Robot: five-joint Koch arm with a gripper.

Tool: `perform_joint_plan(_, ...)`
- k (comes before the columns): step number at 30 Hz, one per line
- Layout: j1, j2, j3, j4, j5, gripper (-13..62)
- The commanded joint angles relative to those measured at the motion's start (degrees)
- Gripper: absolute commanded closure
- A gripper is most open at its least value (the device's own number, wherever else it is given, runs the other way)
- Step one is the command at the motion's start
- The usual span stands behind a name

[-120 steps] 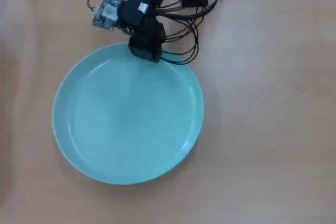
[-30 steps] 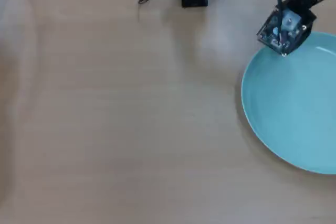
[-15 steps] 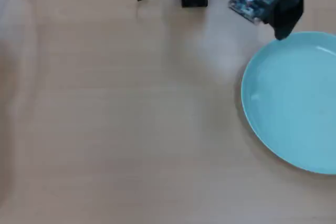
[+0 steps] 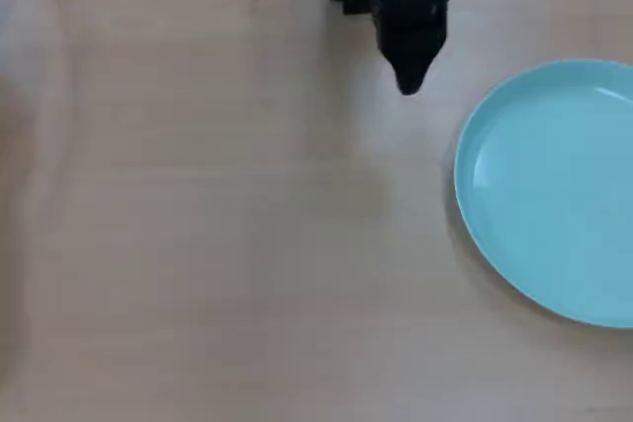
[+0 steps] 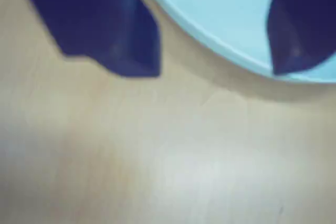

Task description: Move the green bowl from right to left

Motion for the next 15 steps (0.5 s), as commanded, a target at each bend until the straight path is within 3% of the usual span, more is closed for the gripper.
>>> perform_joint_plan(1,0.7,2.5,-1.5,-4.6,-1.8,29.8)
perform_joint_plan(15,2.6,3.2,-2.1,-5.0,-1.9,29.6)
